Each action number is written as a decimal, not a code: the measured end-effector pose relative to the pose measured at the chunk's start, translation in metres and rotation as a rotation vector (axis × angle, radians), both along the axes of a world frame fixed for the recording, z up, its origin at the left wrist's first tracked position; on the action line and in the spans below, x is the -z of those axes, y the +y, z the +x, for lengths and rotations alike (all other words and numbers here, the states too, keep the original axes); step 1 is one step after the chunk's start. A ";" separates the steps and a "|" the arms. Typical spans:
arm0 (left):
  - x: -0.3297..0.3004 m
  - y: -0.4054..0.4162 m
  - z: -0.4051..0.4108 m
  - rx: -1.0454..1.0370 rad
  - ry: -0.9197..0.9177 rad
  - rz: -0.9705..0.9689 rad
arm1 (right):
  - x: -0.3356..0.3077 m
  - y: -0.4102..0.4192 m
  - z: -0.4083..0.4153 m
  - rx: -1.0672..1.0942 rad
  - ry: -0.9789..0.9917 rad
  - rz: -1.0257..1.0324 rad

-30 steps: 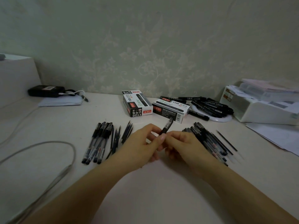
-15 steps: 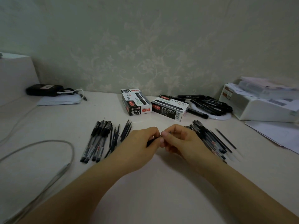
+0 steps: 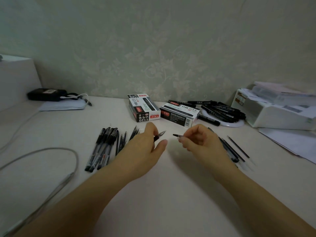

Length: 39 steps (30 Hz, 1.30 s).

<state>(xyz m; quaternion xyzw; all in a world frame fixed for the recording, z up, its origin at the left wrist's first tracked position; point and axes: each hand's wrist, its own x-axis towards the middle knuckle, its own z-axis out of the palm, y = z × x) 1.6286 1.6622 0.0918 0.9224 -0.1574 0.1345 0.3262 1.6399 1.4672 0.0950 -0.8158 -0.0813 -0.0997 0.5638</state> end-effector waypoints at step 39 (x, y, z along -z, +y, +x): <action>-0.004 0.000 0.001 0.164 -0.069 0.069 | 0.001 0.001 -0.004 -0.172 0.059 -0.066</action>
